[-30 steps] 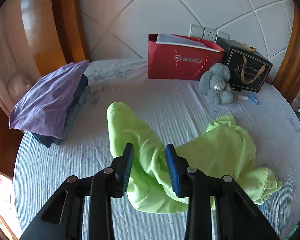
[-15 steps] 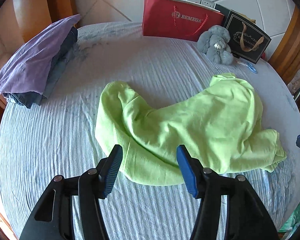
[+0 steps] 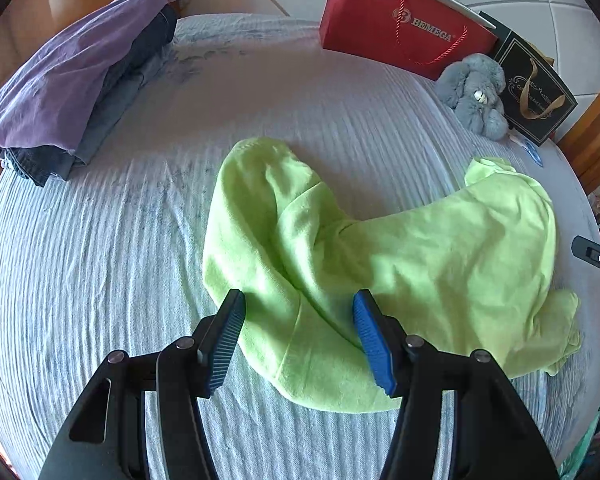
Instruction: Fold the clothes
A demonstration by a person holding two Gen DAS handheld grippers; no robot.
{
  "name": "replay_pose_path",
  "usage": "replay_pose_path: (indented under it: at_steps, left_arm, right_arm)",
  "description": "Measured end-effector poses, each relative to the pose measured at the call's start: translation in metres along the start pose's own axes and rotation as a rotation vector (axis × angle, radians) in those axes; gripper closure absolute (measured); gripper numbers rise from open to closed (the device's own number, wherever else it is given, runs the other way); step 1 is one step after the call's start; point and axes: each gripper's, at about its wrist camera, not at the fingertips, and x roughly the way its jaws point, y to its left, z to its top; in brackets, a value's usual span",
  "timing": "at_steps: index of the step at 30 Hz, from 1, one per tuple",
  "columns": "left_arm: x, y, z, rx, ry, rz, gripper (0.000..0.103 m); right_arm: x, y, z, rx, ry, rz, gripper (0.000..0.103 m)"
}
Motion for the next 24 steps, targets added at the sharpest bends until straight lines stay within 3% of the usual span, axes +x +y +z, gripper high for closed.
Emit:
replay_pose_path:
  at_steps: [2, 4, 5, 6, 7, 10, 13, 17, 19, 20, 21, 22, 24]
  left_arm:
    - [0.007, -0.003, 0.001, 0.001, 0.006, -0.014, 0.046]
    - [0.011, -0.008, 0.001, 0.009, 0.003, -0.013, 0.059]
    - [0.013, -0.012, 0.001, 0.017, 0.006, 0.000, 0.083]
    - [0.014, -0.015, 0.002, 0.025, 0.009, 0.012, 0.092]
    - [0.012, -0.018, 0.003, 0.031, -0.002, 0.015, 0.093]
    - [-0.003, -0.029, 0.008, 0.055, -0.052, 0.033, 0.096]
    - [-0.043, -0.040, 0.021, 0.077, -0.150, -0.003, 0.096]
    - [-0.087, -0.068, 0.043, 0.125, -0.255, -0.088, 0.096]
    - [-0.099, -0.094, 0.061, 0.164, -0.277, -0.158, 0.086]
    - [-0.098, -0.114, 0.074, 0.185, -0.288, -0.177, 0.074]
    - [-0.093, -0.121, 0.069, 0.200, -0.272, -0.180, 0.054]
    - [-0.089, -0.129, 0.065, 0.216, -0.255, -0.183, 0.043]
    - [-0.080, -0.144, 0.055, 0.247, -0.223, -0.188, 0.037]
  right_arm:
    - [0.016, 0.006, 0.009, -0.023, 0.015, -0.009, 0.006]
    - [0.032, 0.011, 0.013, -0.028, 0.036, 0.006, 0.007]
    - [0.038, 0.012, 0.013, -0.027, 0.042, 0.015, 0.025]
    - [0.044, 0.014, 0.014, -0.025, 0.049, 0.025, 0.048]
    - [0.049, 0.016, 0.013, -0.027, 0.060, 0.011, 0.082]
    - [0.036, 0.026, 0.009, -0.052, 0.014, -0.037, 0.090]
    - [-0.010, 0.025, 0.007, -0.055, -0.123, -0.079, 0.092]
    - [-0.110, -0.005, -0.005, 0.070, -0.373, -0.168, 0.092]
    - [-0.153, -0.026, -0.017, 0.135, -0.460, -0.269, 0.092]
    - [-0.170, -0.036, -0.022, 0.162, -0.490, -0.332, 0.092]
    - [-0.187, -0.046, -0.028, 0.190, -0.519, -0.395, 0.092]
    - [-0.193, -0.062, -0.029, 0.230, -0.497, -0.447, 0.088]
    - [-0.200, -0.096, -0.035, 0.318, -0.448, -0.521, 0.060]
